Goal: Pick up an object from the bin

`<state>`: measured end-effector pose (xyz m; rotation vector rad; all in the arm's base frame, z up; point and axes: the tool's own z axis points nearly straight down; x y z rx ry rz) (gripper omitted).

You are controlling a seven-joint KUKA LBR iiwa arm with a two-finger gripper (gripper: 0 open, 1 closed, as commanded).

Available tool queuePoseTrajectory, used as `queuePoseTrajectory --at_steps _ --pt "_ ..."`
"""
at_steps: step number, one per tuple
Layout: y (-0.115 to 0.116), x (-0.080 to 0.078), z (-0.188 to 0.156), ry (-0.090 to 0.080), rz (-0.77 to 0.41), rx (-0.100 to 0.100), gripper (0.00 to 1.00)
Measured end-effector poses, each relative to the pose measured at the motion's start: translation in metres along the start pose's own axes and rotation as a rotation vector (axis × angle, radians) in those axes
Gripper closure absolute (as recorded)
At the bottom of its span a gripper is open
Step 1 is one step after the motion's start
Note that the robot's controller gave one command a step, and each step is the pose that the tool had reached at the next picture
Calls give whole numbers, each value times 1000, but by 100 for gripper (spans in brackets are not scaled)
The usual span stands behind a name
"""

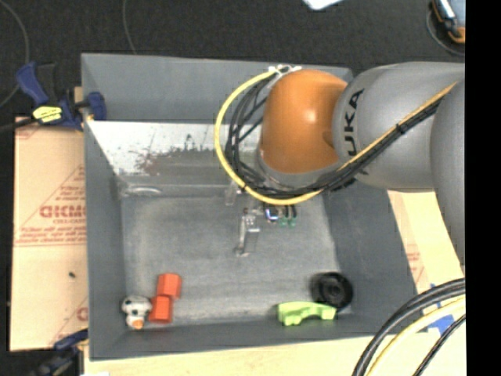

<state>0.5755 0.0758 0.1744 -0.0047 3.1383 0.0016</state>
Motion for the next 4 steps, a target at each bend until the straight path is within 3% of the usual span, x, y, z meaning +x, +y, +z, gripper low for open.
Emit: queuePoseTrajectory --at_steps 1,2,3,4 --pt "-27 32 23 3 71 0 0" --pt "-46 29 32 -3 -24 0 0" --pt "-70 83 22 1 196 0 0" --pt "-99 79 33 -4 118 1 0"
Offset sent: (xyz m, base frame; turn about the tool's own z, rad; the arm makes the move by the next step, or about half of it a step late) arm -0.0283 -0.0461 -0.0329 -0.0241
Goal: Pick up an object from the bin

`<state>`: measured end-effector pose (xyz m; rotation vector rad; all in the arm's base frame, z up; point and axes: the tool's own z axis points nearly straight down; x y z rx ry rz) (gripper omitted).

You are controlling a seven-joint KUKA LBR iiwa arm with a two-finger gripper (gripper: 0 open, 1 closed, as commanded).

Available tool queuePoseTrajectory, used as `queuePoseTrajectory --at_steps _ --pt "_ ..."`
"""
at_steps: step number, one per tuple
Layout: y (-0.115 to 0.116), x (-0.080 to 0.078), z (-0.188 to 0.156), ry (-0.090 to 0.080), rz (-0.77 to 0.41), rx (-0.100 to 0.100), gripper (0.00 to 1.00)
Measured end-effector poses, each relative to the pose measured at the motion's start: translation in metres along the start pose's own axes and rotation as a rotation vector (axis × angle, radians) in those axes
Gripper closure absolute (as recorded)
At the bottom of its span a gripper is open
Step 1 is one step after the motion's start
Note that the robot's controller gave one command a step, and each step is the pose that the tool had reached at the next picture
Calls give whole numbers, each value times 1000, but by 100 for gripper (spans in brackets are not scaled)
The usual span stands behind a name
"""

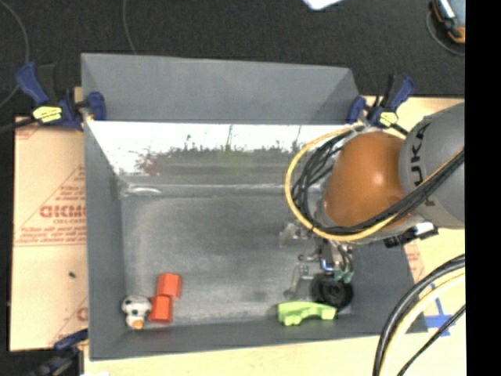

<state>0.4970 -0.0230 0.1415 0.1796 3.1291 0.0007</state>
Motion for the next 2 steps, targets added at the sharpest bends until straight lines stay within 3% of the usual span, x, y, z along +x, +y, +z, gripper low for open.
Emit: queuePoseTrajectory --at_steps 1,2 --pt "-22 11 47 2 58 -1 0" --pt "-32 16 50 -9 -20 0 0"
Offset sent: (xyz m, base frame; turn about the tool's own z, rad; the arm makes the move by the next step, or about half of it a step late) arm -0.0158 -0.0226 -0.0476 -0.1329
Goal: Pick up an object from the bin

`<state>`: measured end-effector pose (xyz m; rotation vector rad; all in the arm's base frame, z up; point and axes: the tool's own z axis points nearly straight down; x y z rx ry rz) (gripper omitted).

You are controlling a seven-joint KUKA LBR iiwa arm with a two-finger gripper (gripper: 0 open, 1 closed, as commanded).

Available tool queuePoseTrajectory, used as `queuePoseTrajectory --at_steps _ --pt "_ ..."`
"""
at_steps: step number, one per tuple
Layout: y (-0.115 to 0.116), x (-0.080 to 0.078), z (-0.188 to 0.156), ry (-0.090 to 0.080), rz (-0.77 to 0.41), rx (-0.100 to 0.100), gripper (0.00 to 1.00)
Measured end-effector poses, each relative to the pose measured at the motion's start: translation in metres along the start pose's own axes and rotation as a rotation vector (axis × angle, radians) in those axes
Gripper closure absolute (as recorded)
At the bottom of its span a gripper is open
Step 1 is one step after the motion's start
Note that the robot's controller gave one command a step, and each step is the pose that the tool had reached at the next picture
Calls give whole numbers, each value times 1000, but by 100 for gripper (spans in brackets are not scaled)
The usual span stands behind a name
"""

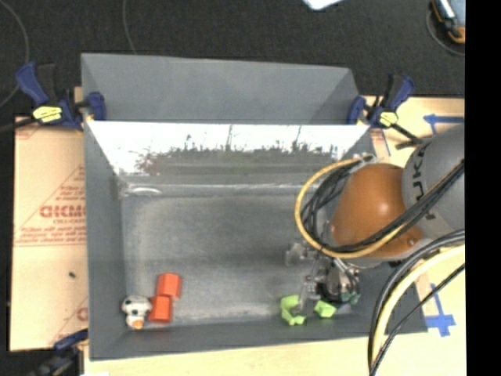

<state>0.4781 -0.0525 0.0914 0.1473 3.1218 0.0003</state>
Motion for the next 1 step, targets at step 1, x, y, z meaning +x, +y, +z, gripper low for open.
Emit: queuePoseTrajectory --at_steps 1 --pt "0 -1 1 0 -10 0 0"
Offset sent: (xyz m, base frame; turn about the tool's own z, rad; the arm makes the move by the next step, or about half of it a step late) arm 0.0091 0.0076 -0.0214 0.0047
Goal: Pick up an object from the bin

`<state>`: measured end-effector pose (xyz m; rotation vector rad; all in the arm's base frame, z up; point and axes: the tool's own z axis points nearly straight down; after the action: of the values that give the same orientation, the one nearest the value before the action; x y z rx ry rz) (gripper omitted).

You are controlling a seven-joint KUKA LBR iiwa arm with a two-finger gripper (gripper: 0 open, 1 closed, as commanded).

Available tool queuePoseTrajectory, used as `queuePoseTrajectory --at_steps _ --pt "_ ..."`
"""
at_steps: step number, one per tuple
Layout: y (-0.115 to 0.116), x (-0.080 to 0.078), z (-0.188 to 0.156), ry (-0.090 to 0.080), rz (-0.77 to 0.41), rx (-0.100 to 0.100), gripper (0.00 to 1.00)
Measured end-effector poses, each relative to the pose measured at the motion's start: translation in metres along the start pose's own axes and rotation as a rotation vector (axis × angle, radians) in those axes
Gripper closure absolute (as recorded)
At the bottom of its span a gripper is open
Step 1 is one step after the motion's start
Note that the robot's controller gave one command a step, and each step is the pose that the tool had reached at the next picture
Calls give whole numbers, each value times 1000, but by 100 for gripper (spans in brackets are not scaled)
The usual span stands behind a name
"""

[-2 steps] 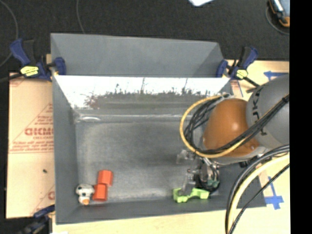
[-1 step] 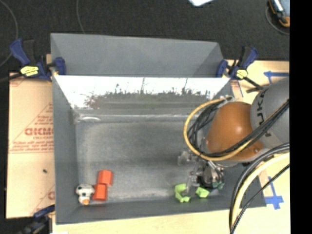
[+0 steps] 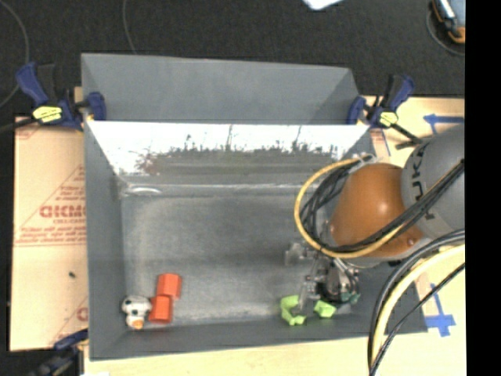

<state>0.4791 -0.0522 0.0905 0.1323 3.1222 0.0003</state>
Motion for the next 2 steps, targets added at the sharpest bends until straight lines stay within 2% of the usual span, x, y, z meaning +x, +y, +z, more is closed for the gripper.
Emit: queuePoseTrajectory --at_steps 1,2 --pt "8 -10 19 -7 12 -1 0" --pt "6 -9 19 -5 98 -1 0"
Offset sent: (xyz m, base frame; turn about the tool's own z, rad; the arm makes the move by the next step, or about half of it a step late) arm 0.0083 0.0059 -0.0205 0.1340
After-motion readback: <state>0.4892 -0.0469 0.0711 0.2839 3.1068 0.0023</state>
